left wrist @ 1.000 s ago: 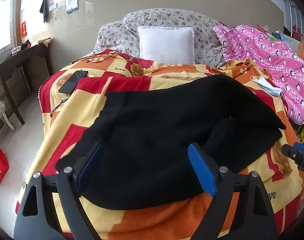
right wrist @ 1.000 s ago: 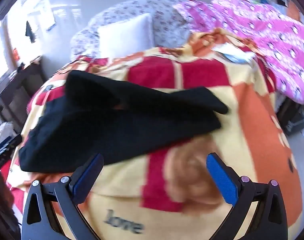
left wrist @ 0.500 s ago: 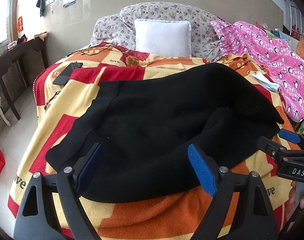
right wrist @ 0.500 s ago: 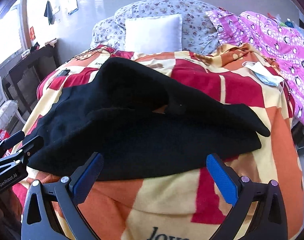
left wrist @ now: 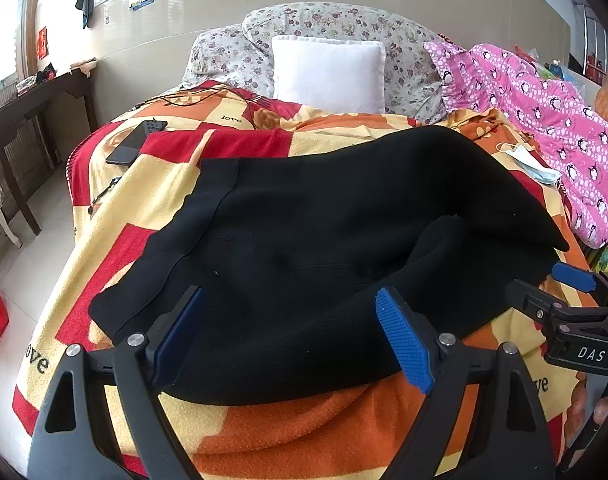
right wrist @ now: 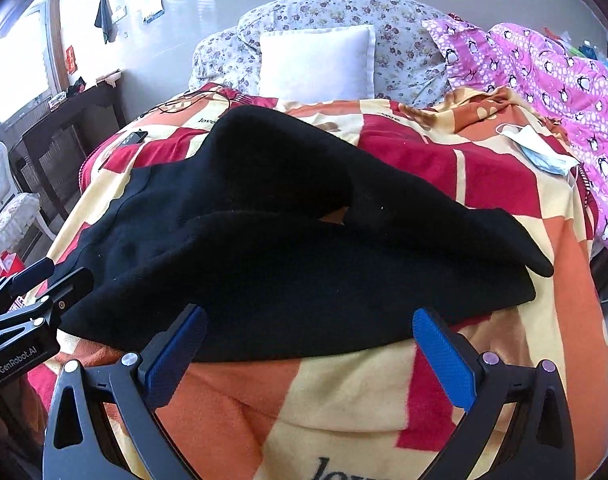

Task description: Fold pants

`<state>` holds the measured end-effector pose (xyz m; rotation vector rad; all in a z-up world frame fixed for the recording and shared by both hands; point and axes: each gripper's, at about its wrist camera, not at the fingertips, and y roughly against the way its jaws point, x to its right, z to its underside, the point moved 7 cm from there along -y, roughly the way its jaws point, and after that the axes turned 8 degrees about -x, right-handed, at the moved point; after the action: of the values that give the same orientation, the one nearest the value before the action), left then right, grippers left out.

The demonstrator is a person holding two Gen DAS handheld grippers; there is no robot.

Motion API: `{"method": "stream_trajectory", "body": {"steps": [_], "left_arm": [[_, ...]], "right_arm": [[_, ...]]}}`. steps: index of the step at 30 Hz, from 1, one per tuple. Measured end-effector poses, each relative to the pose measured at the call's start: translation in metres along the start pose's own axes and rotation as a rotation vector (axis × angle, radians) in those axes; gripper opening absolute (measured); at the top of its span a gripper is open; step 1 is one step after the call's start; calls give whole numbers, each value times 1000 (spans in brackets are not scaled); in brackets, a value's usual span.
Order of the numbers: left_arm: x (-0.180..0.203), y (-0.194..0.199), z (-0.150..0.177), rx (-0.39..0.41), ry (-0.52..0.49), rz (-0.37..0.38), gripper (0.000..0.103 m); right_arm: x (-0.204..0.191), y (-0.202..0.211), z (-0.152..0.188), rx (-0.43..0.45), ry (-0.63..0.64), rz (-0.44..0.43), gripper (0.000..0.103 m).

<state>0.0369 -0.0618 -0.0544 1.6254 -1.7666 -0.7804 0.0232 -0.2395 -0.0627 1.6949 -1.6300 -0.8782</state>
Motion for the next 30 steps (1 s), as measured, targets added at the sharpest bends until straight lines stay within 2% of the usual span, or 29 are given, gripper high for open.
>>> {"method": "stream_trajectory", "body": {"steps": [30], "left_arm": [[-8, -13, 1, -33, 23, 14, 87]], "right_arm": [[5, -12, 2, -36, 3, -1, 102]]}}
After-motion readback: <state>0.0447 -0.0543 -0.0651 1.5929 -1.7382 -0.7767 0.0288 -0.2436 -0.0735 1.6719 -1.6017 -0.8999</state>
